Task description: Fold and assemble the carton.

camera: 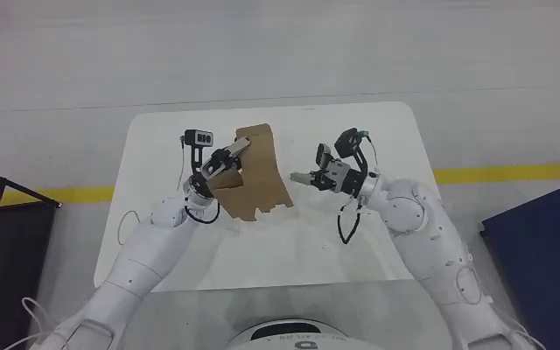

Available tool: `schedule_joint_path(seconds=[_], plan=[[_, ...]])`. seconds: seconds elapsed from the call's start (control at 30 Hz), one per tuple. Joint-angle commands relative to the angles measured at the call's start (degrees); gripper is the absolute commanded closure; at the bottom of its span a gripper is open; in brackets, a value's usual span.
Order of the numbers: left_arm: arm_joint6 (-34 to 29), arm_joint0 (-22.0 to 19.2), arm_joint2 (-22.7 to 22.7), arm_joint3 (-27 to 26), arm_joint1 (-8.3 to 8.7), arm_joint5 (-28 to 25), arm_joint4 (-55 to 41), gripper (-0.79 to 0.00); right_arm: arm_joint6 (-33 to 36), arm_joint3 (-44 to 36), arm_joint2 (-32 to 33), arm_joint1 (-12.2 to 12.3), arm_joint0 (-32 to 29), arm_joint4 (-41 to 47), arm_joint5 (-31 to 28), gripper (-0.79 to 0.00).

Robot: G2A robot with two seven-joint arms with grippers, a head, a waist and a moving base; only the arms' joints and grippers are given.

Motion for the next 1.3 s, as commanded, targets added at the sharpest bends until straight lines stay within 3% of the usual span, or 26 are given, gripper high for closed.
schedule_joint_path(seconds=[0.0, 0.1, 0.3, 0.37, 0.4, 0.43, 0.47, 0.5, 0.67, 0.7, 0.73, 0.8, 1.03, 1.17, 1.23, 1.27], plan=[[-0.4, 0.1, 0.0, 0.2, -0.2, 0.4, -0.3, 0.0, 1.3, 0.7, -1.0, 0.0, 0.7, 3.6, -2.8, -0.785], [-1.1, 0.0, 0.2, 0.7, -0.53, 0.8, -0.3, 0.0, 3.1, 1.5, -2.7, -0.1, 1.9, 6.2, -5.4, -0.785], [-2.5, -0.1, 0.0, 1.2, -1.09, 1.4, -1.4, 0.0, 6.4, 3.3, -6.6, -0.2, 4.2, 9.4, -9.4, -0.674], [-2.9, -0.2, -0.1, 1.5, -1.24, 1.6, -1.5, 0.0, 7.6, 4.1, -7.3, -0.2, 4.8, 10.8, -10.6, -0.576], [-3.0, -0.2, -0.1, 1.7, -1.33, 1.8, -1.5, 0.0, 8.2, 4.4, -7.7, -0.2, 5.1, 11.5, -11.0, -0.419], [-3.1, -0.2, -0.2, 1.9, -1.42, 1.9, -1.6, 0.0, 8.6, 4.6, -7.9, -0.1, 5.4, 11.9, -11.3, -0.332], [-3.2, -0.2, -0.2, 2.0, -1.52, 2.0, -1.5, 0.0, 8.9, 4.9, -8.1, -0.1, 5.6, 11.9, -11.2, -0.123], [-3.2, -0.3, -0.1, 2.2, -1.63, 2.1, -1.5, 0.0, 8.9, 5.1, -8.2, -0.1, 5.8, 11.9, -11.1, 0.0], [-4.2, -0.5, -0.5, 3.0, -1.99, 2.3, -1.3, 0.0, 7.3, 6.4, -8.5, 0.0, 5.8, 13.9, -11.1, 0.0], [-4.6, -0.5, -0.8, 3.2, -1.99, 2.4, -1.5, -0.083, 7.1, 6.7, -8.4, 0.1, 5.7, 14.9, -11.6, 0.0], [-5.0, -0.4, -1.2, 3.5, -1.99, 2.6, -1.7, -0.357, 6.9, 7.0, -8.3, 0.1, 5.5, 15.9, -11.9, 0.0], [-5.7, -0.4, -1.9, 4.0, -1.94, 2.8, -1.8, -0.785, 6.7, 7.4, -7.9, 0.3, 5.2, 17.8, -12.5, 0.0], [-8.6, -0.1, -6.6, 4.8, -1.21, 1.6, -1.4, -0.785, 3.8, 8.9, -4.8, 1.1, 2.8, 23.6, -14.6, 0.0], [-14.9, 0.7, -10.9, 4.0, -0.12, 2.9, -3.1, -0.785, -0.5, 8.7, 0.3, 2.0, -0.6, 22.8, -14.8, 0.0], [-18.8, 1.3, -13.3, 3.5, 0.52, 3.7, -3.8, -0.508, -2.6, 8.1, 3.3, 2.5, -2.7, 20.5, -14.0, 0.0], [-19.4, 1.6, -14.4, 3.1, 0.82, 4.4, -3.2, -0.277, -3.8, 7.5, 4.6, 2.7, -3.8, 19.3, -13.8, 0.0]])
